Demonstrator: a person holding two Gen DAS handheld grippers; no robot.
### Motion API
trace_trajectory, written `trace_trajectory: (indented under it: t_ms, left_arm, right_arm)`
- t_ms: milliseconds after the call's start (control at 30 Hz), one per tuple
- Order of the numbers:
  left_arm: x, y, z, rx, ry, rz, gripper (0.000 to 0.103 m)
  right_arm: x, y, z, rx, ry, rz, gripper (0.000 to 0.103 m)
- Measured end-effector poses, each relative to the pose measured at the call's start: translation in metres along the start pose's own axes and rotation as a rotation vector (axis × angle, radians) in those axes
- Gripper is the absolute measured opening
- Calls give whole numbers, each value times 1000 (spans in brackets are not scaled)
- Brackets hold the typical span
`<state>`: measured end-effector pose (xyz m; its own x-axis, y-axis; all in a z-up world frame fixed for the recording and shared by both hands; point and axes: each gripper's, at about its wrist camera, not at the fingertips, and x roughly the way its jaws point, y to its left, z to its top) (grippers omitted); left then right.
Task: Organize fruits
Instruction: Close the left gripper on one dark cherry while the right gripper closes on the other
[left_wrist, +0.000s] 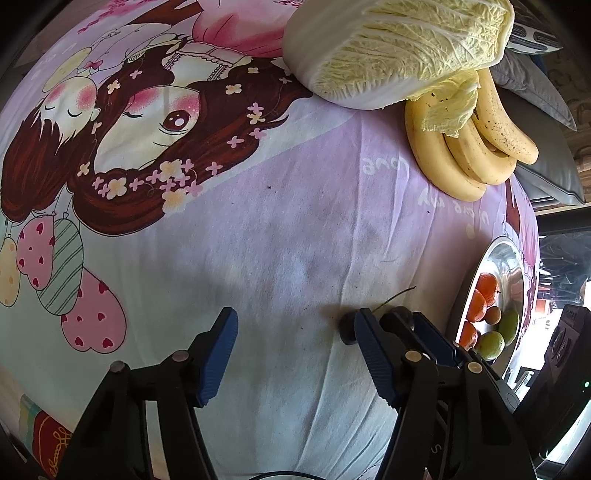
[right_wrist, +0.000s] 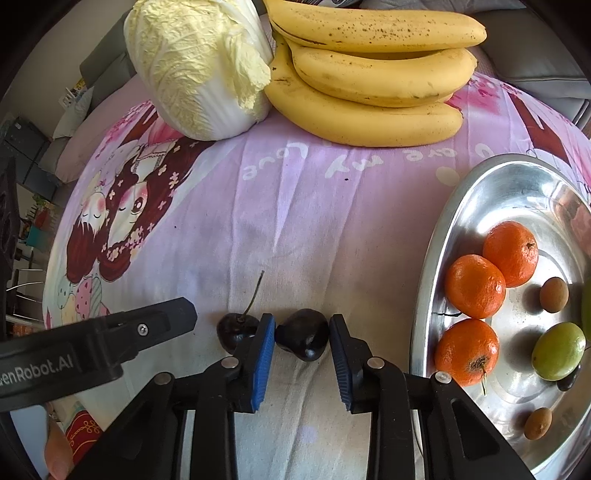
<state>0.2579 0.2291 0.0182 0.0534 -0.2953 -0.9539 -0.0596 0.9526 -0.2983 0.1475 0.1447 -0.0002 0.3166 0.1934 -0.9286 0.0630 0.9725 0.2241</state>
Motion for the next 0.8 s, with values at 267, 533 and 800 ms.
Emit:
trace_trajectory:
  t_ms: [267,533,800]
  left_arm:
    - [10,-22,-2,37,8,1,63]
    - [26,-48,-2,77,9,4,58]
    - [41,-74,-2,105,16,-9,49]
  right_arm:
    - [-3,-6,-1,18,0,-7,32]
    - [-6,-10,-2,31,0,-17,32]
    - [-5,-11,-3,34,4,-17,32]
